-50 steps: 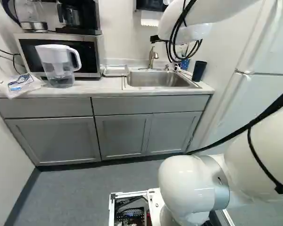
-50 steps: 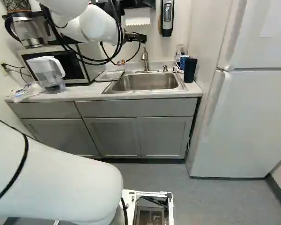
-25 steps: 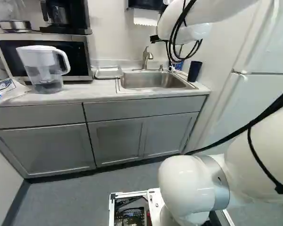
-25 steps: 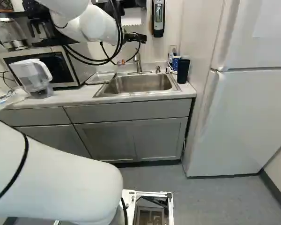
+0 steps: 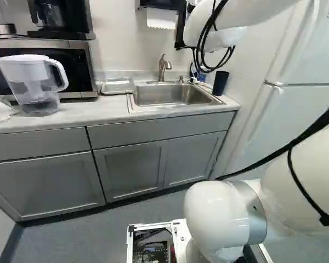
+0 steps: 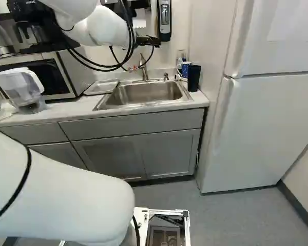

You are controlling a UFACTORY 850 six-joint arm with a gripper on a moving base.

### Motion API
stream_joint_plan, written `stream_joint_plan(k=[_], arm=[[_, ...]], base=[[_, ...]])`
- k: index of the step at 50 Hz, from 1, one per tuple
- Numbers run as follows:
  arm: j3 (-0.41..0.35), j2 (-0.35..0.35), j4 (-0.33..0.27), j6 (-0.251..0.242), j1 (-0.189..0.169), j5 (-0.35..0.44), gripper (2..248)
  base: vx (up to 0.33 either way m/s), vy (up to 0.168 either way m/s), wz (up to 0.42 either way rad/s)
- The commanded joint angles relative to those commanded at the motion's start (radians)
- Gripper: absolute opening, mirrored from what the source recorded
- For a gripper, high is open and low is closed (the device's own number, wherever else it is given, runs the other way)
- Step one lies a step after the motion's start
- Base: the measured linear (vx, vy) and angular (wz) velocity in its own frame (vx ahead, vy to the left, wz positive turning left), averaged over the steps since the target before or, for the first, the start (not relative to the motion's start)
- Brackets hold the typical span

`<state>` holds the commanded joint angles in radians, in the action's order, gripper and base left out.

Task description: Rinse the cup and place it in the tray

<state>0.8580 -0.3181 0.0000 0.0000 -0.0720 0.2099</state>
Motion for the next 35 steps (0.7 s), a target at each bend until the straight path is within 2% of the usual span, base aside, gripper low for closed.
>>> stream_joint_plan(k=[12,35], arm=[[0.0,0.0,0.0,0.0,0.0,0.0,247],[0.0,0.0,0.0,0.0,0.0,0.0,247]], base=[[0.084,-0.026,-0.149],[0.109,0.0,-0.021]])
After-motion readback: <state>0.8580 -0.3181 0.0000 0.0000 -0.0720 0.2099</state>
